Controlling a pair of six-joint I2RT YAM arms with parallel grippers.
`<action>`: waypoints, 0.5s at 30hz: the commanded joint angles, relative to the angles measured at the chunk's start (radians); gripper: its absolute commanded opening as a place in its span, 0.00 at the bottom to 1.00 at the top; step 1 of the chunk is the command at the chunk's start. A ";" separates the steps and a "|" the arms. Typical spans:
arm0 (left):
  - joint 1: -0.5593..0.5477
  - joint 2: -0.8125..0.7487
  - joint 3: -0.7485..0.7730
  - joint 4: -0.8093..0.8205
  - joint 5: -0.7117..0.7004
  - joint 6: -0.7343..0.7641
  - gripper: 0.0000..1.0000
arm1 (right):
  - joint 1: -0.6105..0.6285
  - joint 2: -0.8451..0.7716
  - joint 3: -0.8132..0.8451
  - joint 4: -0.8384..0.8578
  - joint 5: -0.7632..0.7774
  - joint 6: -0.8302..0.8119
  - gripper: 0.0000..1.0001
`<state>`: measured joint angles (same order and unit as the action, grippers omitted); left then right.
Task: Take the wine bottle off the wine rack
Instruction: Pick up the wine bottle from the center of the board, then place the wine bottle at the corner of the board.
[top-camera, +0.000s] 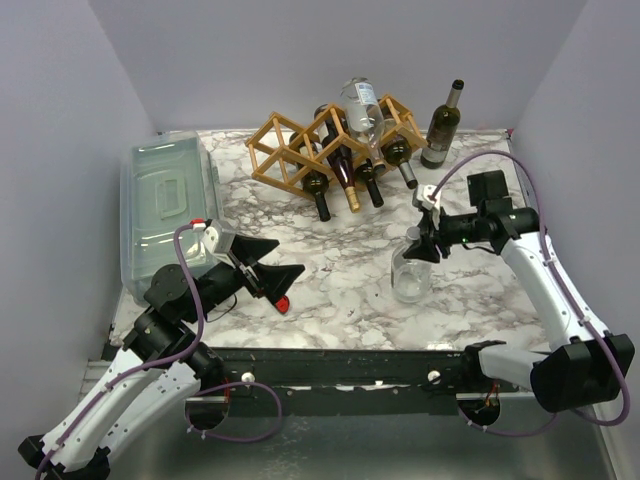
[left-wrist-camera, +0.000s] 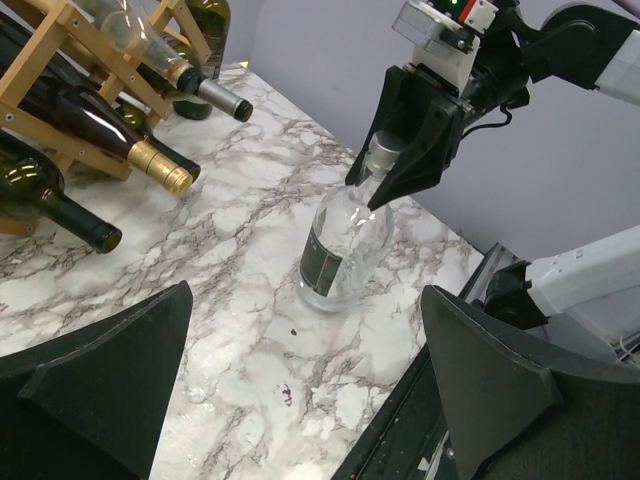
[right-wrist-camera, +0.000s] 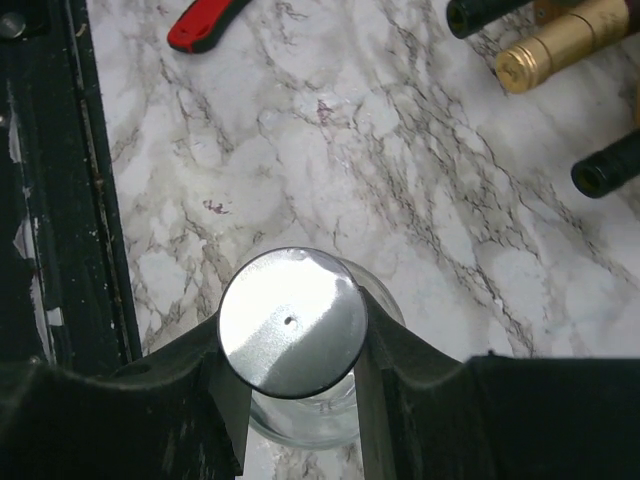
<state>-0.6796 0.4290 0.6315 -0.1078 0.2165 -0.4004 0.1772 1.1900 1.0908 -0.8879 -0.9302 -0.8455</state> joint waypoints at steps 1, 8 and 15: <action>0.005 -0.003 0.003 -0.018 0.007 0.008 0.99 | -0.057 -0.030 0.087 0.070 0.004 0.061 0.00; 0.006 -0.008 -0.002 -0.021 0.010 0.008 0.99 | -0.160 0.010 0.148 0.132 0.052 0.109 0.00; 0.007 -0.011 -0.012 -0.022 0.009 -0.001 0.99 | -0.279 0.056 0.159 0.256 0.087 0.177 0.00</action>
<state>-0.6796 0.4290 0.6315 -0.1146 0.2169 -0.4000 -0.0505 1.2385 1.1934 -0.7910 -0.8436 -0.7261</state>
